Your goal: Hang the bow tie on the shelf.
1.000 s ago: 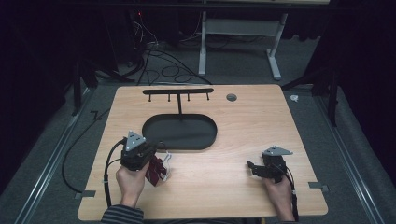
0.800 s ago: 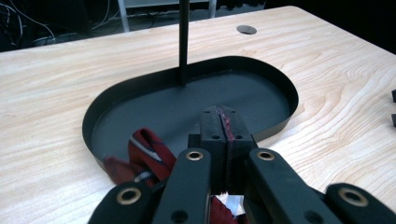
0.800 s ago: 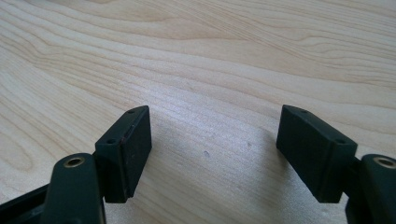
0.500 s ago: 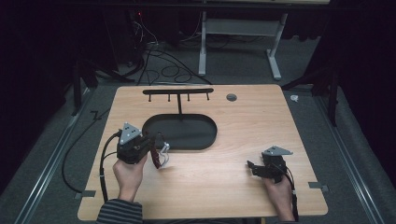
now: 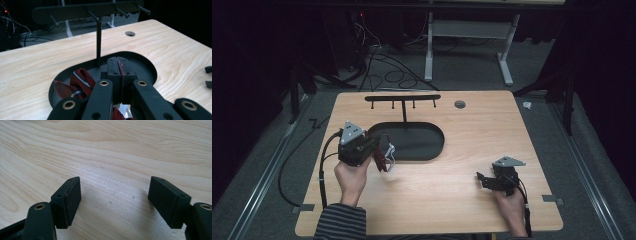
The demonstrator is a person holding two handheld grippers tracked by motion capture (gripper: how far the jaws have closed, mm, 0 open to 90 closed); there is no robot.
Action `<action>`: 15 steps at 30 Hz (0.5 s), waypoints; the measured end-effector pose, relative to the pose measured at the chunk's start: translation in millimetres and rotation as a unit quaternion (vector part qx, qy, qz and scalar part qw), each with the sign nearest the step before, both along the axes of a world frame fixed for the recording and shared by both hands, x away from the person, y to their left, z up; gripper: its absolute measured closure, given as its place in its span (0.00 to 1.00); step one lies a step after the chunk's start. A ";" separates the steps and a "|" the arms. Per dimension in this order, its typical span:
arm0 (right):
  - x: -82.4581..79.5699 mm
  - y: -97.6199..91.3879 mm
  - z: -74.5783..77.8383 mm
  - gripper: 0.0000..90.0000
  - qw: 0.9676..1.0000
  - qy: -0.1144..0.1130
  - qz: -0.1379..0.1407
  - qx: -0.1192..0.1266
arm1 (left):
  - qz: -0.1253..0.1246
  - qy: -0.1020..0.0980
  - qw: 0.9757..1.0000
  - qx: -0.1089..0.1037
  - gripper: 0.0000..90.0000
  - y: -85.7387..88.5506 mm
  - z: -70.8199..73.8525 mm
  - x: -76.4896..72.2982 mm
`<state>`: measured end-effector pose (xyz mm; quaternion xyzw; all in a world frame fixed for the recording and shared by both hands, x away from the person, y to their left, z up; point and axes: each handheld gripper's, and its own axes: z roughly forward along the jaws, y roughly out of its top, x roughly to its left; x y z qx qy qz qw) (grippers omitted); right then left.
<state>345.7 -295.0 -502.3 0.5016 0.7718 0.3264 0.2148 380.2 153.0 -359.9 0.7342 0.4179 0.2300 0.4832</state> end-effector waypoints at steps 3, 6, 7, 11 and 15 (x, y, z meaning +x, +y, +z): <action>-0.1 0.3 -0.1 0.31 1.000 0.000 -0.001 0.000 | -0.002 0.001 1.000 0.003 0.99 -1.7 3.0 3.4; 0.0 -0.1 -0.1 0.31 1.000 0.000 0.000 0.001 | -0.003 0.000 1.000 0.002 0.99 -2.5 6.5 7.6; 0.0 -0.1 0.0 0.31 1.000 0.000 0.000 0.001 | -0.003 0.000 1.000 0.002 0.99 -2.6 7.4 8.5; -0.2 0.2 -0.1 0.31 1.000 0.000 0.000 0.000 | -0.003 -0.002 1.000 0.003 0.99 -4.7 13.0 13.4; -0.1 -0.1 -0.1 0.31 1.000 -0.001 0.001 0.001 | -0.003 -0.004 1.000 0.006 0.99 -7.7 19.0 19.6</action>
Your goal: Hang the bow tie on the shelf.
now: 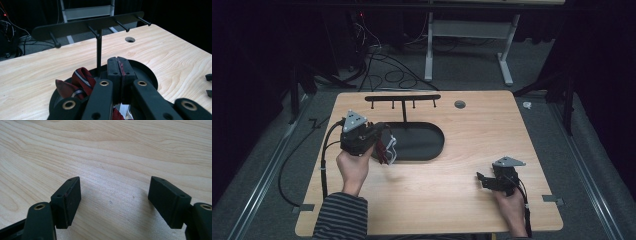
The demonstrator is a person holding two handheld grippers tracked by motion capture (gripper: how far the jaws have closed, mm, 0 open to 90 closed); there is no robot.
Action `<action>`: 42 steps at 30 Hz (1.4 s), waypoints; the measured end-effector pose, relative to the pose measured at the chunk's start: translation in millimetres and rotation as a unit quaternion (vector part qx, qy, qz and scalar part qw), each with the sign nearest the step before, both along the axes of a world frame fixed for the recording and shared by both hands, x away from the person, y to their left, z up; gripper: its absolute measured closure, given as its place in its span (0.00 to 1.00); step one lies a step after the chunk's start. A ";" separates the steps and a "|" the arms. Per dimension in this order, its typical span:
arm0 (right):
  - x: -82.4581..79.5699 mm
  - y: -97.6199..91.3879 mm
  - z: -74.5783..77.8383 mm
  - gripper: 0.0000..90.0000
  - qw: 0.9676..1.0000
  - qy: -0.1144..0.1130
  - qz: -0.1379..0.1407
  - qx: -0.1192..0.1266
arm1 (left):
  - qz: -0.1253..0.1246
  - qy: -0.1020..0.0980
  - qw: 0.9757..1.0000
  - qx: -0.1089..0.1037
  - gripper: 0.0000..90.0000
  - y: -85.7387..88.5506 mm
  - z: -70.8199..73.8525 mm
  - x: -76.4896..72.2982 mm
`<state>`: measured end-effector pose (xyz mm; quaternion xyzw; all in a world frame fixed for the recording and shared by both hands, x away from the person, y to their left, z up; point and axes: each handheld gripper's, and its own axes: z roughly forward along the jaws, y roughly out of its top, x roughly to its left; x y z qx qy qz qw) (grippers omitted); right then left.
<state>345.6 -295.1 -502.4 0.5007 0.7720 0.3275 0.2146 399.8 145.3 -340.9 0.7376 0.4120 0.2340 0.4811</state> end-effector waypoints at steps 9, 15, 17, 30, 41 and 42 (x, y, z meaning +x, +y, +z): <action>-0.1 0.3 0.0 0.31 1.000 0.000 -0.001 -0.001 | 0.000 -0.005 1.000 0.008 0.99 -7.5 13.8 14.8; 0.0 0.0 0.0 0.31 1.000 0.000 0.000 0.000 | 0.002 -0.005 1.000 0.009 0.99 -17.7 17.8 26.7; 0.0 0.1 0.0 0.31 1.000 0.000 0.000 0.000 | 0.003 -0.002 1.000 0.012 0.99 -21.7 17.4 31.1; 0.0 -0.3 0.1 0.31 1.000 0.001 -0.001 0.002 | 0.022 0.016 1.000 0.010 0.99 -29.0 16.2 60.1; -0.2 -0.5 0.1 0.31 1.000 0.001 0.000 0.003 | 0.041 0.025 0.999 0.020 0.99 -35.5 13.9 78.8; -0.2 -0.4 0.0 0.31 1.000 0.001 -0.001 0.003 | 0.042 0.026 0.999 0.022 0.99 -35.4 13.5 79.8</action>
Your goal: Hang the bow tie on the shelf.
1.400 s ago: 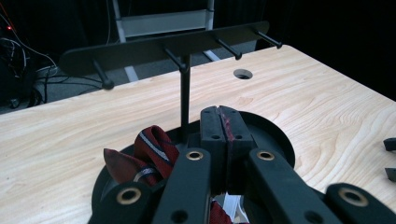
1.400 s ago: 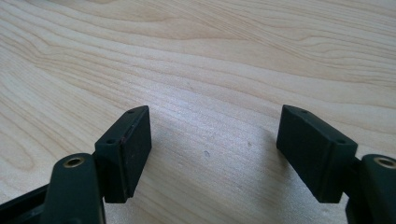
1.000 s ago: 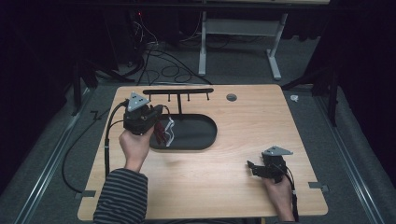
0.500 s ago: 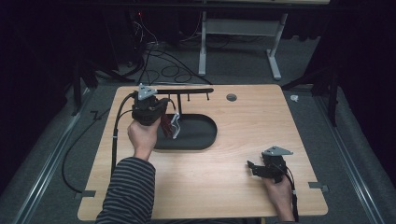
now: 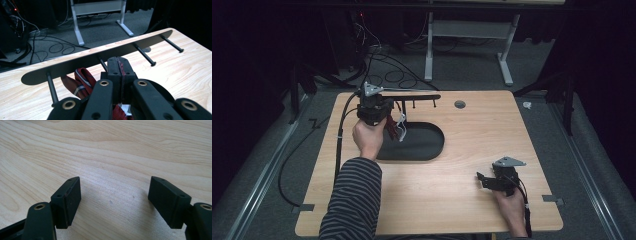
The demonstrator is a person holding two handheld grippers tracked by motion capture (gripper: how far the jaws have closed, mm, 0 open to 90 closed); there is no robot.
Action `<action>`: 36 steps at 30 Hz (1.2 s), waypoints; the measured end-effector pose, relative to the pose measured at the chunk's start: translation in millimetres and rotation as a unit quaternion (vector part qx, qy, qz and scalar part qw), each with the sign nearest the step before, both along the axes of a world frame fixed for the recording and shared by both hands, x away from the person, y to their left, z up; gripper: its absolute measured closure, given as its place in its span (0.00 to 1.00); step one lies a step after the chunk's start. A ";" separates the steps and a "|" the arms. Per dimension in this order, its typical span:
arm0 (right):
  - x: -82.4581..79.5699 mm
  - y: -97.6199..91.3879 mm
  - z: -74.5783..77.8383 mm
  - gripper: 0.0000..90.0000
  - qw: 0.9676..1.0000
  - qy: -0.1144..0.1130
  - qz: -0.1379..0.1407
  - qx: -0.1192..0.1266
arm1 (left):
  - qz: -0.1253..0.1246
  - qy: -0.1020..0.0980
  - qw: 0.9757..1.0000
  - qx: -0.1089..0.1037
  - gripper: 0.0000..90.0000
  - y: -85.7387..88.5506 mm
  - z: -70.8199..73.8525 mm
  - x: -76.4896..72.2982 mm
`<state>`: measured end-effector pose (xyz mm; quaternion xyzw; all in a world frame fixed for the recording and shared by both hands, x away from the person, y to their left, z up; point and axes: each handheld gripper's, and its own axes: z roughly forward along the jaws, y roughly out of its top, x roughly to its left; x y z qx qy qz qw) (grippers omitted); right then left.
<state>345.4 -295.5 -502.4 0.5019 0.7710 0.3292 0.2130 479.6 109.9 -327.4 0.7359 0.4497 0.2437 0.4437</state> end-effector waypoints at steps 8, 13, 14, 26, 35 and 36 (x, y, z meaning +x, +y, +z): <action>0.0 0.1 0.0 0.31 1.000 0.000 0.000 -0.001 | 0.018 0.008 1.000 0.006 0.99 0.4 -5.7 8.8; 0.0 0.2 0.0 0.31 1.000 0.000 0.000 -0.001 | 0.022 0.011 1.000 0.011 0.99 -0.3 -8.5 11.1; 0.0 0.1 0.0 0.31 1.000 0.000 0.000 -0.001 | 0.021 0.011 1.000 0.013 0.99 -0.4 -8.9 11.3; 0.0 0.2 0.0 0.31 1.000 0.000 0.000 -0.001 | 0.023 0.017 0.999 0.017 0.97 5.1 -12.3 9.9; -0.2 0.5 0.1 0.31 1.000 0.001 0.000 -0.002 | 0.010 0.018 1.000 0.012 0.90 9.5 -15.7 0.9; -0.2 0.6 0.0 0.31 1.000 0.000 0.000 -0.002 | 0.006 0.020 1.000 0.011 0.89 10.4 -16.0 -0.4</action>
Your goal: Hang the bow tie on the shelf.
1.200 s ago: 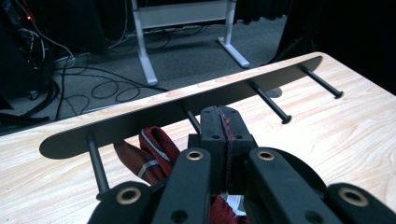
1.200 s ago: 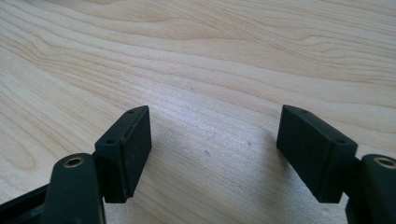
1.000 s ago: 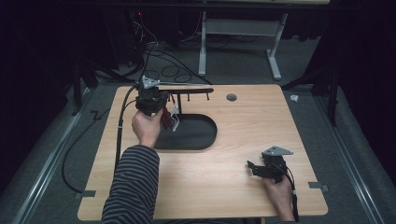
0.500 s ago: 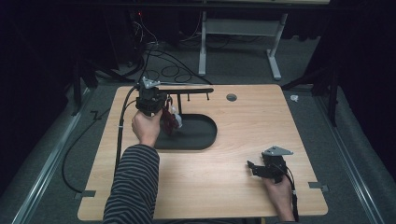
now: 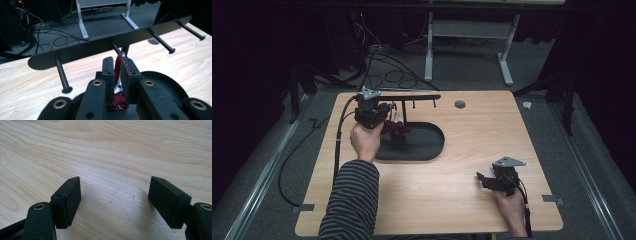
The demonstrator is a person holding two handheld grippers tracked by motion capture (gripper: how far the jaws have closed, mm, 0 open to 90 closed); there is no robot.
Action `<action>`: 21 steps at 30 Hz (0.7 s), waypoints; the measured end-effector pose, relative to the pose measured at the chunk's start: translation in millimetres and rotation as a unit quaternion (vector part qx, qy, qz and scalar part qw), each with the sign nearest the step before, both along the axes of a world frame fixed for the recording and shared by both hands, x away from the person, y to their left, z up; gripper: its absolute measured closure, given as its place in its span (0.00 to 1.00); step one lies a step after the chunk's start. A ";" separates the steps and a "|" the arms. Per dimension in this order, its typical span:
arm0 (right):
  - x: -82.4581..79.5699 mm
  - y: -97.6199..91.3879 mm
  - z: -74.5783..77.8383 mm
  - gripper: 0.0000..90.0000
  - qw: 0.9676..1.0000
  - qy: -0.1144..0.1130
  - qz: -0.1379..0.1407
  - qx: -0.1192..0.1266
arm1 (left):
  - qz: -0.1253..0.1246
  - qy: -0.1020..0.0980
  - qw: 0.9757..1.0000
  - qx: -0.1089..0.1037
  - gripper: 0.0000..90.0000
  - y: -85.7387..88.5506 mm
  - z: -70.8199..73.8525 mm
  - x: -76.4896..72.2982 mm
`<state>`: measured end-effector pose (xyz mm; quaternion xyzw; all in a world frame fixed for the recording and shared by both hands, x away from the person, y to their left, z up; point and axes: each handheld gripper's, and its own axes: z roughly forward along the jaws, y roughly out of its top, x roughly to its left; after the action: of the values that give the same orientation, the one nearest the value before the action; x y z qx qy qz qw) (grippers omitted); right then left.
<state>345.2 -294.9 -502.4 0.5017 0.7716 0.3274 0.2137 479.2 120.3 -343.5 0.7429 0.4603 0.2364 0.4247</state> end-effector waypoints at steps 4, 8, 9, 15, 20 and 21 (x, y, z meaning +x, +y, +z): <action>0.0 0.2 0.0 0.31 1.000 0.000 0.000 -0.001 | -0.005 0.005 1.000 -0.007 0.81 2.1 -1.9 -4.3; 0.0 0.3 0.0 0.31 1.000 -0.001 0.001 -0.002 | -0.012 0.003 1.000 -0.009 0.74 5.7 0.1 -12.0; 0.0 0.3 0.0 0.31 1.000 -0.001 0.001 -0.002 | -0.012 0.002 1.000 -0.011 0.73 6.5 0.8 -14.1; 0.0 0.4 0.0 0.31 1.000 -0.001 0.001 -0.002 | -0.019 -0.002 1.000 -0.012 0.67 12.8 3.4 -23.5; 0.0 0.4 0.0 0.31 1.000 -0.001 0.001 -0.002 | -0.022 -0.007 1.000 -0.019 0.66 18.1 5.6 -30.5; 0.0 0.4 0.0 0.31 1.000 -0.001 0.001 -0.002 | -0.022 -0.006 1.000 -0.017 0.65 18.9 5.7 -31.8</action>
<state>345.2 -294.5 -502.4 0.5005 0.7725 0.3261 0.2154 447.5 139.3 -337.8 0.7441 0.4451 0.2235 0.4452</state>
